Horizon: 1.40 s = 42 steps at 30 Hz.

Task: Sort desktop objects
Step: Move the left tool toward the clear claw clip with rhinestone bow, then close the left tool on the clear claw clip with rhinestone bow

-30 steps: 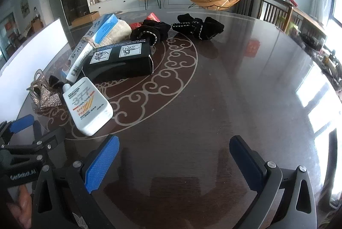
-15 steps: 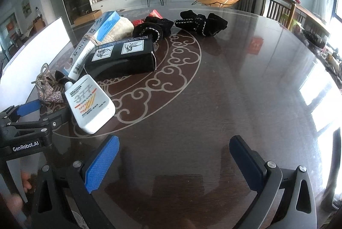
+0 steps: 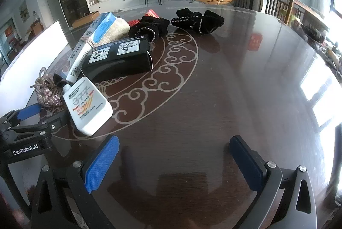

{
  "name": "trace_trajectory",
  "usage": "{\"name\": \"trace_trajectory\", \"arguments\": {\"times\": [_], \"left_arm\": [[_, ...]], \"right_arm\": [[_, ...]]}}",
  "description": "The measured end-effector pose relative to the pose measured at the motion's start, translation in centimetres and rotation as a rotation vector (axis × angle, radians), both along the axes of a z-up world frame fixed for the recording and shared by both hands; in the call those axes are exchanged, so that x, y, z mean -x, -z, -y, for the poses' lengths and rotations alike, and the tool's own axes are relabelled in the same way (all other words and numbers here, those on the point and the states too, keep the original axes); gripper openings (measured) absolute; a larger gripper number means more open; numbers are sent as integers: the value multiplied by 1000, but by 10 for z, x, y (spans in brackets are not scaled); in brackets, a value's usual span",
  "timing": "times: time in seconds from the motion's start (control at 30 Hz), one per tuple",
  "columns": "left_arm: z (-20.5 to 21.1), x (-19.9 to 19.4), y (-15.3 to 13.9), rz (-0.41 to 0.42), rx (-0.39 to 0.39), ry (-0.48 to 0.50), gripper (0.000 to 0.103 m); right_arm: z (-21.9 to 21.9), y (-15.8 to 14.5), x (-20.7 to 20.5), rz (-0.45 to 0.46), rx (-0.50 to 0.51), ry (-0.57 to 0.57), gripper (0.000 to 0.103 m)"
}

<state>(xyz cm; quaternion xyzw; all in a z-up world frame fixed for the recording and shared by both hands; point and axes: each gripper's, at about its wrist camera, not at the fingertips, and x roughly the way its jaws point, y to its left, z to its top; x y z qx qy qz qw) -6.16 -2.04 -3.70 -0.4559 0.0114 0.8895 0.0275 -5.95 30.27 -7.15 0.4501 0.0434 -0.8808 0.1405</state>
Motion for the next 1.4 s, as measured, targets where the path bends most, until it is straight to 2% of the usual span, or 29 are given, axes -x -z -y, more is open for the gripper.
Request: {"name": "trace_trajectory", "arguments": {"times": [0.27,0.4,0.5,0.57,0.7,0.77,0.83,1.0,1.17,1.27,1.4], "left_arm": [[0,-3,0,10,3,17,103],[14,-30,-1,38,6,105,103],[31,-45,-1,41,3,84,103],[40,-47,-3,40,-32,66,103],[54,-34,-22,-17,-202,-5,103],[52,-20,-33,-59,-227,-36,103],[41,-2,-34,-79,-197,-77,103],[46,18,-12,-5,-65,-133,103],[72,-10,-14,3,-96,-171,103],[72,-30,-19,-27,-110,-133,103],[66,-30,-22,-66,-128,-75,103]], "right_arm": [[0,1,1,-2,-2,-2,103],[-1,1,1,-3,6,-2,103],[-1,1,1,-3,11,0,103],[-1,2,1,-4,12,1,103],[-2,1,1,-4,18,-1,103],[-2,1,1,-4,16,-1,103],[-3,1,1,-4,18,-1,103],[-2,1,0,-4,17,-1,103],[-2,1,1,-4,19,-1,103],[-2,1,1,-4,18,-2,103],[-2,1,0,-5,16,-2,103]]}}
